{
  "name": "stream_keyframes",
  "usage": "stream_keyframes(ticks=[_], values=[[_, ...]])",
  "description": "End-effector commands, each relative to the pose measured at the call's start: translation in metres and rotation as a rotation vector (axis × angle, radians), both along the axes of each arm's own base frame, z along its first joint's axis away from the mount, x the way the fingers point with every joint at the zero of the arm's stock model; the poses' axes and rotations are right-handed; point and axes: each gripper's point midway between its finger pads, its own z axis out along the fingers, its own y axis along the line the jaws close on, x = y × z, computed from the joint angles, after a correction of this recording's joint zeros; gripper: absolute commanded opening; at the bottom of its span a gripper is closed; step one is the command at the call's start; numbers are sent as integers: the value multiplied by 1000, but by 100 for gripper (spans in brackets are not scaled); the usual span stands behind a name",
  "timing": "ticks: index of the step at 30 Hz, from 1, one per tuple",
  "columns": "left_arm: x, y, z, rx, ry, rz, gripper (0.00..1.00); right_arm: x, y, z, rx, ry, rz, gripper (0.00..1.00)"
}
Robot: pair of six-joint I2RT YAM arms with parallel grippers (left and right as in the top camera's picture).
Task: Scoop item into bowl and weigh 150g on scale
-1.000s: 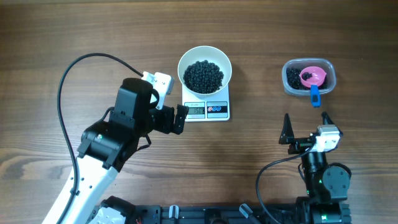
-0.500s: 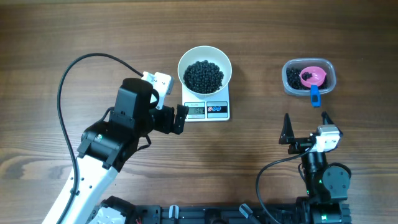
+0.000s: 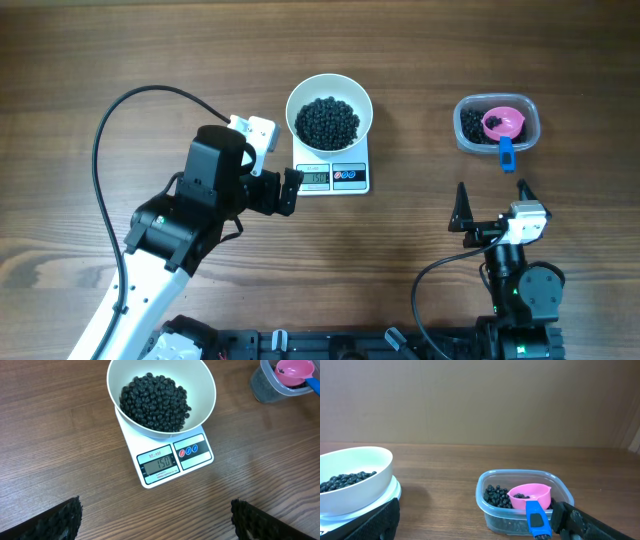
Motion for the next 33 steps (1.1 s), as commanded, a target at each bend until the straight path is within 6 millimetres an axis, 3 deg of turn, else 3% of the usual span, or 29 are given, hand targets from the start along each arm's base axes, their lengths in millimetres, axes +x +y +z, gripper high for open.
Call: stream_keyframes(ticks=[1, 14, 17, 22, 29, 33], values=[[1, 0, 1, 5, -1, 5, 100, -1, 1, 3, -16, -14, 10, 100], [-5, 1, -4, 11, 27, 0, 100, -1, 1, 3, -16, -14, 10, 100], [7, -4, 8, -17, -39, 0, 100, -1, 1, 3, -16, -14, 10, 100], [7, -4, 9, -18, -44, 1, 100, -1, 1, 3, -16, -14, 10, 100], [11, 15, 27, 16, -127, 76, 100, -1, 1, 3, -16, -14, 10, 100], [12, 39, 44, -3, -185, 152, 100, -1, 1, 3, -16, -14, 10, 100]])
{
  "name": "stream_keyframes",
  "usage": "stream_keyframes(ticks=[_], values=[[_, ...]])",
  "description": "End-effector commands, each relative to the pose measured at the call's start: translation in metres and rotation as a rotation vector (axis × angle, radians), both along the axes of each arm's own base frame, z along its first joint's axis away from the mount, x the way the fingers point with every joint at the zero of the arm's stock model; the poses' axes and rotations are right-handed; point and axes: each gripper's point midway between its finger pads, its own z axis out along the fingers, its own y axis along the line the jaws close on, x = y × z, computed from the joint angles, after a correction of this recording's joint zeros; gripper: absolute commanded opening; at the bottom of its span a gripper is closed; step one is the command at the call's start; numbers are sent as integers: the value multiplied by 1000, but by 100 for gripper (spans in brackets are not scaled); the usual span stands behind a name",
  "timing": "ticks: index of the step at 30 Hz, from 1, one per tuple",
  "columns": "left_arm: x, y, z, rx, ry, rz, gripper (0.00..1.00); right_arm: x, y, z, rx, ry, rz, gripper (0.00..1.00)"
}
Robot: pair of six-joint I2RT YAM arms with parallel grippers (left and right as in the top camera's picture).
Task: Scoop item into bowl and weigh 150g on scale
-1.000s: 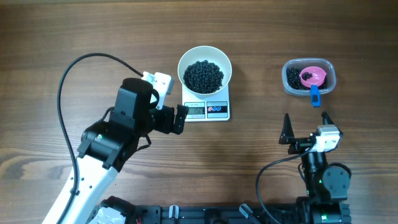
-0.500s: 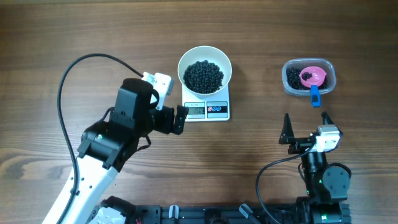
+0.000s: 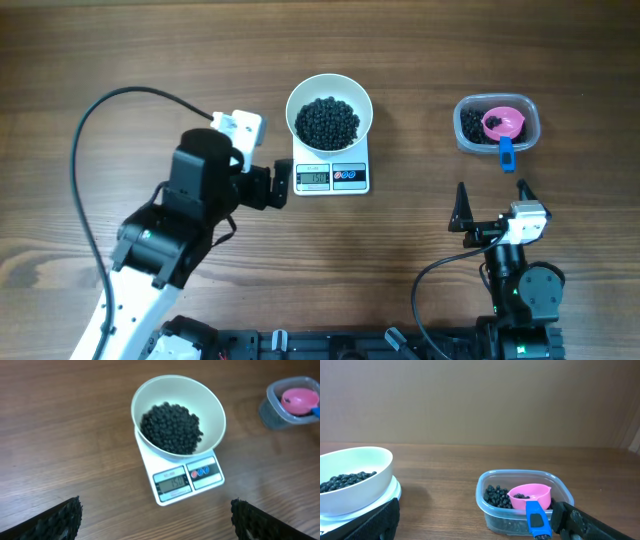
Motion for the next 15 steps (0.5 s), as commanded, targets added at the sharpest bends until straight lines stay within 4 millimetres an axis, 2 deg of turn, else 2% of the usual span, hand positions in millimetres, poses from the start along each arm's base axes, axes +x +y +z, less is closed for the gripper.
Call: stream_keyframes(ticks=[1, 4, 6, 8, 15], values=[[3, 25, 20, -18, -78, 87, 100, -1, 1, 3, -16, -14, 10, 100], [7, 52, 36, -153, -151, 251, 100, -1, 1, 3, -16, -14, 10, 100], [0, 64, 36, -198, -191, 295, 100, -1, 1, 3, -16, -14, 10, 100], [-7, 66, 30, -206, -212, 295, 100, -1, 1, 3, -16, -14, 10, 100], [-3, 65, 30, -246, -336, 285, 100, -1, 1, 3, -16, -14, 10, 100]])
